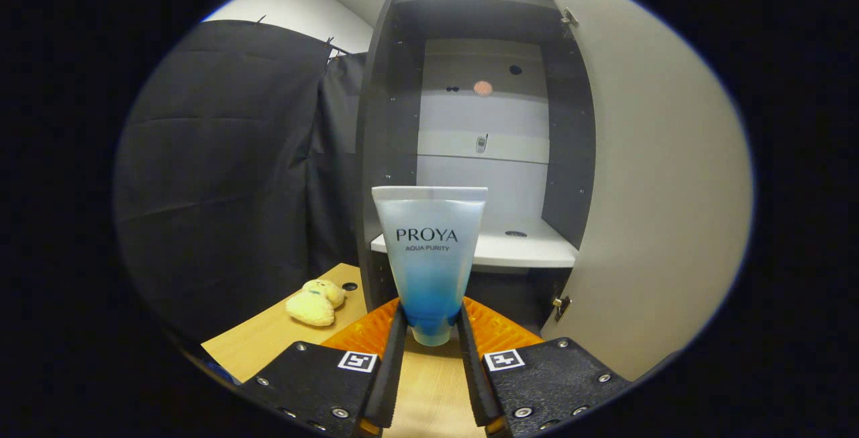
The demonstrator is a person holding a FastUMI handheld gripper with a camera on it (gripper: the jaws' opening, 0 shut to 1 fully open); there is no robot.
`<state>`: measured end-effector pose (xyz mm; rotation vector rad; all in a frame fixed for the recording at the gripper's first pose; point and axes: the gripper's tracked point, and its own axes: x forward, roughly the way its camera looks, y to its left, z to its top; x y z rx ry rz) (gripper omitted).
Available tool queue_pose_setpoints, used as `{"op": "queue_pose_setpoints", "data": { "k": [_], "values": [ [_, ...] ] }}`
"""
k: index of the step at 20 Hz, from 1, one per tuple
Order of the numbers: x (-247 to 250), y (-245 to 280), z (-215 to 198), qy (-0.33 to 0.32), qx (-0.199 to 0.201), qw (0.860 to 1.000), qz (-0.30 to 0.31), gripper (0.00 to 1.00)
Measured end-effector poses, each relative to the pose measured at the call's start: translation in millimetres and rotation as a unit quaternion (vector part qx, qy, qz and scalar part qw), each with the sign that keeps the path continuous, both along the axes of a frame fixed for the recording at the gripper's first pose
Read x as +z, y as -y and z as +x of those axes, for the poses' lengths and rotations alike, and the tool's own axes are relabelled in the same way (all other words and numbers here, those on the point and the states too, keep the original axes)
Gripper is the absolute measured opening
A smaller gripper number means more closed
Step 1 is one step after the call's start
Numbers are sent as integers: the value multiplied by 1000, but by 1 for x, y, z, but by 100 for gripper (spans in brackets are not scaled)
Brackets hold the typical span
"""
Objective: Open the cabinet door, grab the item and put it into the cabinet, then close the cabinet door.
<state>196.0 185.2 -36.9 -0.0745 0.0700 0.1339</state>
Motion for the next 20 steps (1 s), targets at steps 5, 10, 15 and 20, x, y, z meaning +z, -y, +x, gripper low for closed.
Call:
{"op": "queue_pose_setpoints", "data": {
  "k": [5,10,15,20],
  "values": [
    [33,7,46,18,-5,1000,-9,44],
    [62,10,111,25,-10,1000,-12,44],
    [59,19,182,9,-26,1000,-8,44],
    [32,33,226,-19,-43,999,-23,44]
  ]
}}
